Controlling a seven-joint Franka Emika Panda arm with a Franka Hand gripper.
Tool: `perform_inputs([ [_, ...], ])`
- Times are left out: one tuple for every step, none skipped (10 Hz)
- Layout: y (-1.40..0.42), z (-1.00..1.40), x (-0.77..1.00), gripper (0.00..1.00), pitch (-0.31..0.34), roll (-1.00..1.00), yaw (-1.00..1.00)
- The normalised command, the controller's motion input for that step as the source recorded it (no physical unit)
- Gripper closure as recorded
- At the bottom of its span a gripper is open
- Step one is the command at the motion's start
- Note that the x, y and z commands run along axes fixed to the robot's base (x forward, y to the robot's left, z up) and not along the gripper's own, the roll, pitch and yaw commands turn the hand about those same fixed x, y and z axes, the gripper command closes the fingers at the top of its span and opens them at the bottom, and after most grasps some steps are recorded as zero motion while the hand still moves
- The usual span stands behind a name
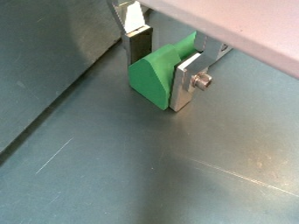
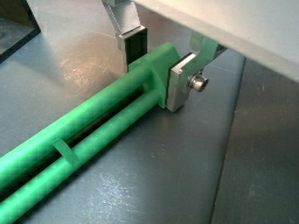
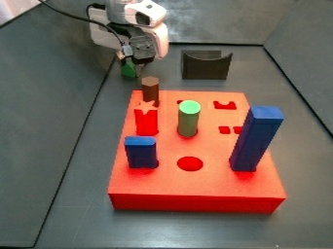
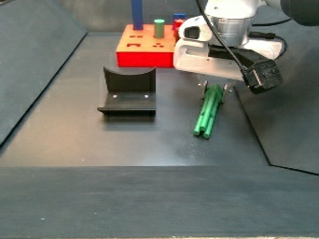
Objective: Pick up the 3 prong object. Move up. Place the 3 prong object on the fixture. Regrasp the 3 prong object. Move to above the board. Insert the 3 prong object.
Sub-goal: Pick up the 3 prong object.
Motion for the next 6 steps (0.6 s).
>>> perform_inputs([
  [0.0,0.0,0.0,1.0,0.0,0.0,0.0],
  [0.0,0.0,0.0,1.0,0.0,0.0,0.0],
  [0.0,0.0,0.0,1.0,0.0,0.0,0.0],
  [0.0,0.0,0.0,1.0,0.0,0.0,0.0],
  [0.0,0.0,0.0,1.0,0.0,0.0,0.0],
  [0.0,0.0,0.0,1.0,0.0,0.0,0.0],
])
